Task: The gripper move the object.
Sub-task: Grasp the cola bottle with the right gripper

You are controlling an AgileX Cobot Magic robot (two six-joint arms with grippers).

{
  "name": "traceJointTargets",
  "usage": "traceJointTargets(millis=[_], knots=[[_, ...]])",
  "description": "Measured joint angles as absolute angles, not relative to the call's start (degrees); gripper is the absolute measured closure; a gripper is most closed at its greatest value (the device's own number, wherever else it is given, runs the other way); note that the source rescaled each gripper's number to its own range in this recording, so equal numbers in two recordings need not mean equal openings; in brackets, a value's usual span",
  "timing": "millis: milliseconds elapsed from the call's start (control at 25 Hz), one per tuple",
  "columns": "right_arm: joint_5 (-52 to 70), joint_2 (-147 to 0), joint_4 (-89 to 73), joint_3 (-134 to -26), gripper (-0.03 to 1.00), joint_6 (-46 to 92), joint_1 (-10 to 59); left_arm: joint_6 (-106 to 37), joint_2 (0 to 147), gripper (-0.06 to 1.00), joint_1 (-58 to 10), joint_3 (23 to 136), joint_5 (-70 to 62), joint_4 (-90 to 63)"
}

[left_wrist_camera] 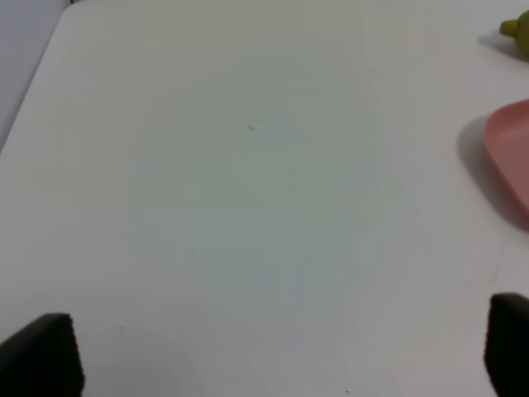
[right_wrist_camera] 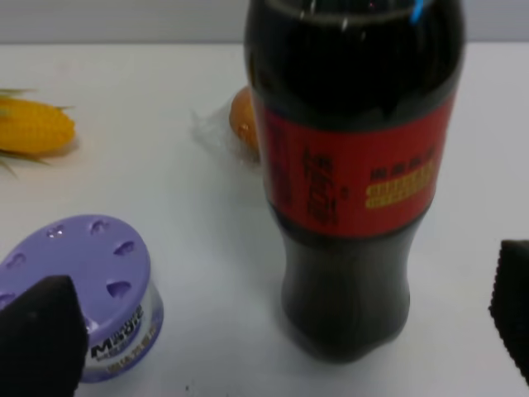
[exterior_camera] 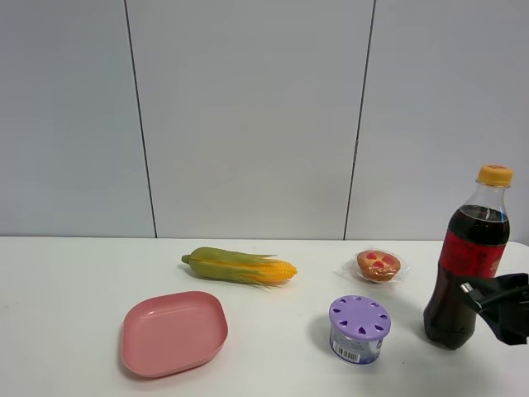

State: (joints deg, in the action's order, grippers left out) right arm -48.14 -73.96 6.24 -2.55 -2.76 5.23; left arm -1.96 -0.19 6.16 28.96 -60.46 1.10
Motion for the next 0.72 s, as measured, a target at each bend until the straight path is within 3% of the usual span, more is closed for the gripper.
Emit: traceJointTargets(millis=[720], knots=[[-50.68, -74.91, -3.94, -2.55, -0.03, 11.24, 5.23, -1.96, -0.19, -0.06, 6.16, 28.96, -60.46, 1.10]])
